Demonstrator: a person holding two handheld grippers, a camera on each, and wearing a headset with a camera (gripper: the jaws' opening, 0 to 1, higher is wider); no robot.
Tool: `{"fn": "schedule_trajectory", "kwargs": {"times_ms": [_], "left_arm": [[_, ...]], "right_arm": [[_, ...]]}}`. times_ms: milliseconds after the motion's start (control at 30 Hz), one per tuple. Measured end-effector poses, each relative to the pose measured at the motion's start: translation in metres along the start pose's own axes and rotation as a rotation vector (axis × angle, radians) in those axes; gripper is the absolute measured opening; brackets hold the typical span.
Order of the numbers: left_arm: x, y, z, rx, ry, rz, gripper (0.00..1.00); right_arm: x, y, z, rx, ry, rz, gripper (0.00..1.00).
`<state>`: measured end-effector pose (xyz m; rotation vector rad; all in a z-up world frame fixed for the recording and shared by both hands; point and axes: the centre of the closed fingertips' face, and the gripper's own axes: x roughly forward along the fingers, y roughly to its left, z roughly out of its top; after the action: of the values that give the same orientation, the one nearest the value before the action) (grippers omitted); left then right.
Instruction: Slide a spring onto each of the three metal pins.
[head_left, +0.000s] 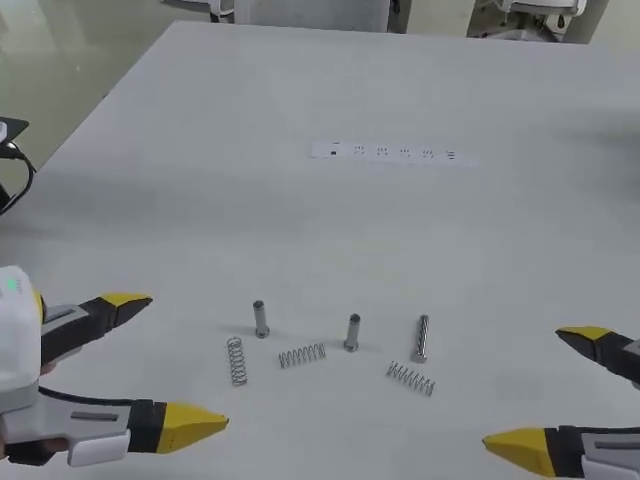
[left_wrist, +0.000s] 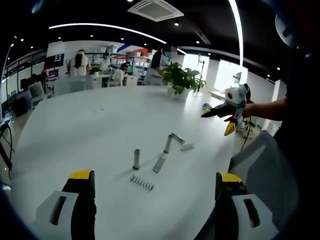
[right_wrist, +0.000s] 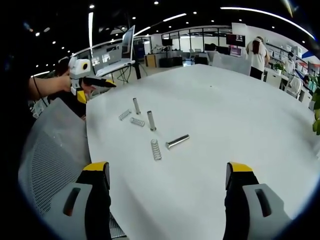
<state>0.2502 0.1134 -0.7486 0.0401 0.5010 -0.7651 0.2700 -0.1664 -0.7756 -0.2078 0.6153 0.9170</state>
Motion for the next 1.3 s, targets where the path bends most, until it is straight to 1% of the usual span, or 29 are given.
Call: {"fn": "schedule_trajectory", "kwargs": {"times_ms": [67,100,133,200,333,400,467,600,733,833,900,1100,1167,1200,1300], "left_arm": [[-0.001,0.002,0.001,0.004,-0.002,0.009,0.96],[-0.001,0.002,0.001,0.001,-0.002,0.009,0.96],[-0.001,0.001,0.001,0.000,-0.004,0.010,0.96],[-0.002,0.000,0.001,-0.001,-0.004,0.005,0.96],[-0.002,0.000,-0.002,0.001,0.010,0.001,0.95],[-0.001,0.000,-0.001,-0.001,0.007,0.001,0.95],[-0.001,0.000,0.000,-0.002,0.001,0.002,0.95],[0.001,-0.001,0.000,-0.003,0.000,-0.001,0.94],[0.001,-0.002,0.000,-0.002,0.003,-0.004,0.94],[0.001,-0.001,-0.001,-0.004,0.004,-0.003,0.94],[0.000,-0.001,-0.002,-0.008,0.004,-0.002,0.94],[0.000,0.002,0.000,-0.007,0.000,0.001,0.94],[0.001,0.001,0.000,0.005,0.001,-0.003,0.93],[0.002,0.001,0.000,0.008,-0.001,-0.003,0.93],[0.003,0.000,0.000,0.010,-0.003,-0.012,0.91]], "right_arm": [[0.001,0.002,0.001,0.001,-0.005,0.007,0.96],[0.001,0.005,0.003,0.020,-0.017,0.023,0.95],[0.002,0.006,0.004,0.025,-0.023,0.027,0.95],[0.002,0.006,0.004,0.022,-0.025,0.025,0.95],[0.004,0.007,0.003,0.019,-0.015,0.031,0.93],[0.004,0.006,0.004,0.022,-0.017,0.031,0.93],[0.004,0.007,0.004,0.029,-0.019,0.036,0.91],[0.003,0.007,0.005,0.029,-0.020,0.032,0.90],[0.004,0.007,0.006,0.039,-0.021,0.035,0.87],[0.006,0.006,0.009,0.060,-0.024,0.041,0.81],[0.008,0.005,0.010,0.066,-0.024,0.040,0.80],[0.014,0.006,0.009,0.067,0.010,0.052,0.71],[0.016,0.003,0.012,0.050,0.007,0.032,0.67],[0.017,0.003,0.013,0.050,0.009,0.034,0.65],[0.021,0.001,0.016,0.065,0.018,0.037,0.64]]}}
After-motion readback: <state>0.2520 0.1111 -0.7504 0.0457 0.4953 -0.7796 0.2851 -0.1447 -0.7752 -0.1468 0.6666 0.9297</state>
